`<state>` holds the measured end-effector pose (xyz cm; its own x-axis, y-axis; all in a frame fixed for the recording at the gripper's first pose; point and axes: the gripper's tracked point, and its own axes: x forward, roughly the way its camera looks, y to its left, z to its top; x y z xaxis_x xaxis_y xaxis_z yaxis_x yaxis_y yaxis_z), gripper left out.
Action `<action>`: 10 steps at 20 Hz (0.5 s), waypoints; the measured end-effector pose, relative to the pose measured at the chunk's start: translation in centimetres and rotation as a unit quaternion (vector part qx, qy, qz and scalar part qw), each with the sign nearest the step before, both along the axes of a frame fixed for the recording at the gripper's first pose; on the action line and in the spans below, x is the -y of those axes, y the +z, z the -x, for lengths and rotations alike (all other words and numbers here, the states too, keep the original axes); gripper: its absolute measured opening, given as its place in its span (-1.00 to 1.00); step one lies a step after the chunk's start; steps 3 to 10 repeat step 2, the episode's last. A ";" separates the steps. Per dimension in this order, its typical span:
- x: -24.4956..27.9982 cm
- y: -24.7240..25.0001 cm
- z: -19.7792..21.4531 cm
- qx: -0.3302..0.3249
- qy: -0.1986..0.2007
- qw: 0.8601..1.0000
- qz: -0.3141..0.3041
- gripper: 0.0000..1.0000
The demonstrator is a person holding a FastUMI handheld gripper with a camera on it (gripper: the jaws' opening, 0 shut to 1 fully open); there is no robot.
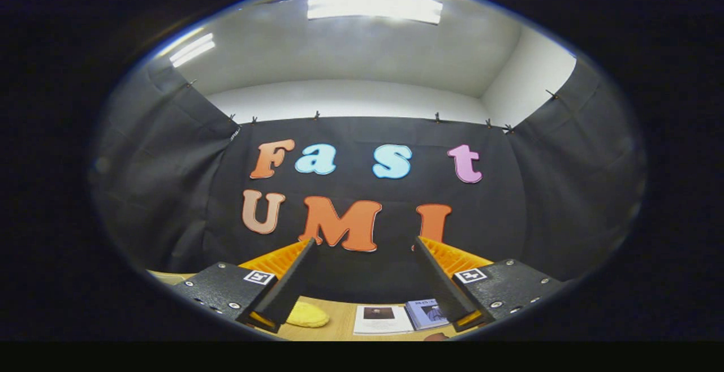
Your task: Open the storage box then place both shoes into the box .Put the left shoe in first, then the right shoe, with the right side of both shoes facing outward in a uniform manner.
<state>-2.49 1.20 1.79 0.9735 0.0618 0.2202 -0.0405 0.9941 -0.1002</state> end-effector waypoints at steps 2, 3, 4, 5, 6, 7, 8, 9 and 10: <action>0.1 -0.7 -0.2 -0.014 -0.001 1.000 -0.008 0.99; 0.1 -0.7 -0.2 -0.014 -0.001 1.000 -0.008 0.99; 0.1 -0.7 -0.2 -0.014 -0.001 1.000 -0.008 0.99; 0.1 -0.7 -0.2 -0.014 -0.001 1.000 -0.008 0.99; 0.1 -0.7 -0.2 -0.014 -0.001 1.000 -0.008 0.99; 0.1 -0.7 -0.2 -0.014 -0.001 1.000 -0.008 0.99; 0.1 -0.7 -0.2 -0.014 -0.001 1.000 -0.008 0.99; 0.1 -0.7 -0.2 -0.014 -0.001 1.000 -0.008 0.99; 0.1 -0.7 -0.2 -0.014 -0.001 1.000 -0.008 0.99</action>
